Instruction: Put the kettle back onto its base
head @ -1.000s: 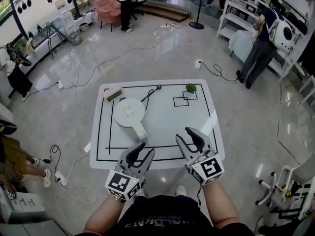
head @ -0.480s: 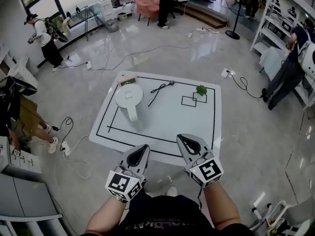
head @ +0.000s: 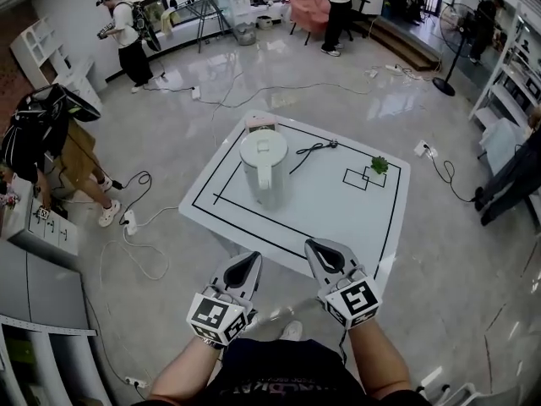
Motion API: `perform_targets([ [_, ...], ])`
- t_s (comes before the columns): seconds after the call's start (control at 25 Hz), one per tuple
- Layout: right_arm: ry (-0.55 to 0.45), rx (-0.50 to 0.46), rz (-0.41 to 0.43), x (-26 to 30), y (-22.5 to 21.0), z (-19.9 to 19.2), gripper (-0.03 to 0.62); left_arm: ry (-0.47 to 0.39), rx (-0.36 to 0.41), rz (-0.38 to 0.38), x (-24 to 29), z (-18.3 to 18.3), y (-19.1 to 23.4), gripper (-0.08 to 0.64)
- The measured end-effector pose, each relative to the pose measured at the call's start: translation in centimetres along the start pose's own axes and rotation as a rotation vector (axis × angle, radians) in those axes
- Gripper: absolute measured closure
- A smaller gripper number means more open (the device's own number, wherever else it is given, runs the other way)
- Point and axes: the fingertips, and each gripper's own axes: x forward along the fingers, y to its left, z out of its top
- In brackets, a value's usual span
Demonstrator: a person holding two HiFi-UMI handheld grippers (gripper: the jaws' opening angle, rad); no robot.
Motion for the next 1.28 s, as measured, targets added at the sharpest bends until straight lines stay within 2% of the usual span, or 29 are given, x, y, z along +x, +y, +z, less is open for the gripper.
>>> perform_targets([
  [0.44, 0.035, -0.010, 0.014, 2.8, 5.0, 0.1, 0.591, -0.005, -0.013, 0.018, -4.3, 0.3, 4.1, 0.555],
  [0.76, 0.051, 0.011, -0.052, 3.1, 6.4, -0.5, 0.591, 0.006, -0.013, -0.042, -5.5, -0.1, 5.0, 0.555],
  [1.28, 0.072, 0.066, -0.146, 0.8, 5.7, -2.1, 0.591, 0.054, -0.021, -0.121, -4.9, -1.5, 3.6, 0.555],
])
